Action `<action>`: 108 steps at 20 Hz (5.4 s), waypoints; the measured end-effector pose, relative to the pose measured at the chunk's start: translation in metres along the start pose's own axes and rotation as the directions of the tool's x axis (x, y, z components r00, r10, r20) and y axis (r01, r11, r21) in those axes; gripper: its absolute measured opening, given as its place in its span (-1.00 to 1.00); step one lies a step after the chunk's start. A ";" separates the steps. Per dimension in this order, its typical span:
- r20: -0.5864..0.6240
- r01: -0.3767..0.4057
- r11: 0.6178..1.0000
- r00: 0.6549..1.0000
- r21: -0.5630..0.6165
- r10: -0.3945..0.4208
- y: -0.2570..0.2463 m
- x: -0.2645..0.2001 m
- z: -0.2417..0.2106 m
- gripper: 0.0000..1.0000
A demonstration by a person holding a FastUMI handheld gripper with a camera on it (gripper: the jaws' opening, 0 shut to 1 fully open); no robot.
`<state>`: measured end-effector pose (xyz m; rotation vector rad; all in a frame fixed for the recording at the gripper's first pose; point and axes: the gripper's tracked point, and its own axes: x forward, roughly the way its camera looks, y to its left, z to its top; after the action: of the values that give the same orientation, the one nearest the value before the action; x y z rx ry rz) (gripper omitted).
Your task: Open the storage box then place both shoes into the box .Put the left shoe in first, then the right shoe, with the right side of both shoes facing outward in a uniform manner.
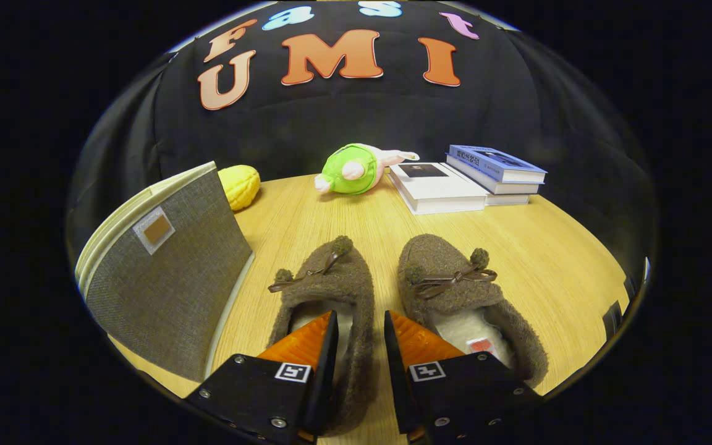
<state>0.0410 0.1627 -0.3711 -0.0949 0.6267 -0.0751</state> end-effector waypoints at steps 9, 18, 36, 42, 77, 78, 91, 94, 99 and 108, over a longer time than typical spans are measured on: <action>-0.024 -0.003 0.999 1.000 0.048 0.004 0.002 0.006 -0.005 -0.85; 0.099 -0.096 0.984 0.992 0.149 0.082 0.024 -0.028 0.054 -0.95; 0.284 -0.324 0.922 0.923 0.211 0.260 0.160 -0.121 0.188 -0.95; 0.247 -0.353 0.896 0.925 0.270 0.290 0.214 -0.112 0.179 -0.94; 0.195 -0.289 0.953 0.944 0.095 0.267 0.153 -0.114 0.147 0.96; 0.195 -0.275 0.957 0.947 0.088 0.254 0.139 -0.114 0.145 0.96; 0.179 -0.057 0.994 0.983 0.090 0.040 -0.053 -0.096 0.089 0.97; 0.160 -0.042 0.993 0.987 0.112 0.024 -0.076 -0.090 0.070 0.97; 0.105 -0.014 0.993 0.994 0.120 0.002 -0.103 -0.070 0.041 0.97; -0.019 0.025 0.989 1.000 0.149 -0.022 -0.124 -0.030 0.000 0.97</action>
<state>0.0114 0.0430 -0.3401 0.0427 0.6355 -0.1455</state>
